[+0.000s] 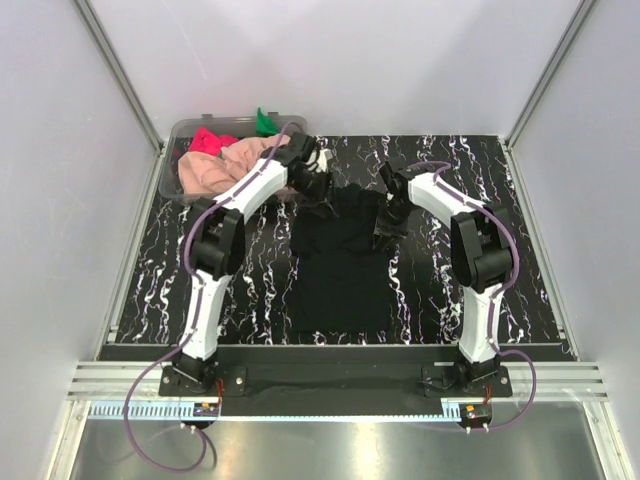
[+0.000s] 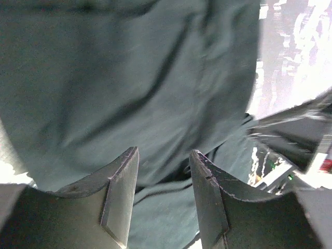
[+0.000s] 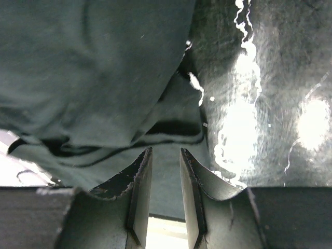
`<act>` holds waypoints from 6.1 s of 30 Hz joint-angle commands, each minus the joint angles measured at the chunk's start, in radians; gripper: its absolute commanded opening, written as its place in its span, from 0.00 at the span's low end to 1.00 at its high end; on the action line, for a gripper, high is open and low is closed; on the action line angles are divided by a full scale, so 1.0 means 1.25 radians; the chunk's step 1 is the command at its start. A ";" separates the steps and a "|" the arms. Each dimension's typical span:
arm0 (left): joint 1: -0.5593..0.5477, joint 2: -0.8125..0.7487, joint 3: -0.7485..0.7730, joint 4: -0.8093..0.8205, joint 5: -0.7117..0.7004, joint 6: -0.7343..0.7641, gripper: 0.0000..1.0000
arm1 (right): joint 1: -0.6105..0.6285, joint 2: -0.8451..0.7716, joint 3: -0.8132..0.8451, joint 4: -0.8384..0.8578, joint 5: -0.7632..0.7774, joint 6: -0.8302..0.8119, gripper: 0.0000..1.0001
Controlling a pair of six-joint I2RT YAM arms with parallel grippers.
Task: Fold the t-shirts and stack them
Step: Fold the tshirt
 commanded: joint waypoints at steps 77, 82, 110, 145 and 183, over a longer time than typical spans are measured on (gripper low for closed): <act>-0.052 -0.189 -0.185 0.084 0.094 0.061 0.50 | 0.009 0.181 0.348 -0.037 0.217 -0.085 0.34; -0.088 -0.277 -0.332 0.090 0.086 0.055 0.50 | -0.004 0.281 0.442 -0.012 0.185 -0.077 0.34; -0.153 -0.346 -0.502 0.107 0.005 0.050 0.48 | -0.011 0.344 0.566 -0.055 0.145 -0.091 0.32; -0.227 -0.261 -0.568 0.035 -0.355 -0.053 0.04 | -0.012 0.478 0.677 -0.129 0.179 -0.111 0.00; -0.251 -0.417 -0.622 0.065 -0.327 -0.082 0.43 | -0.031 0.298 0.735 -0.068 0.051 -0.143 0.36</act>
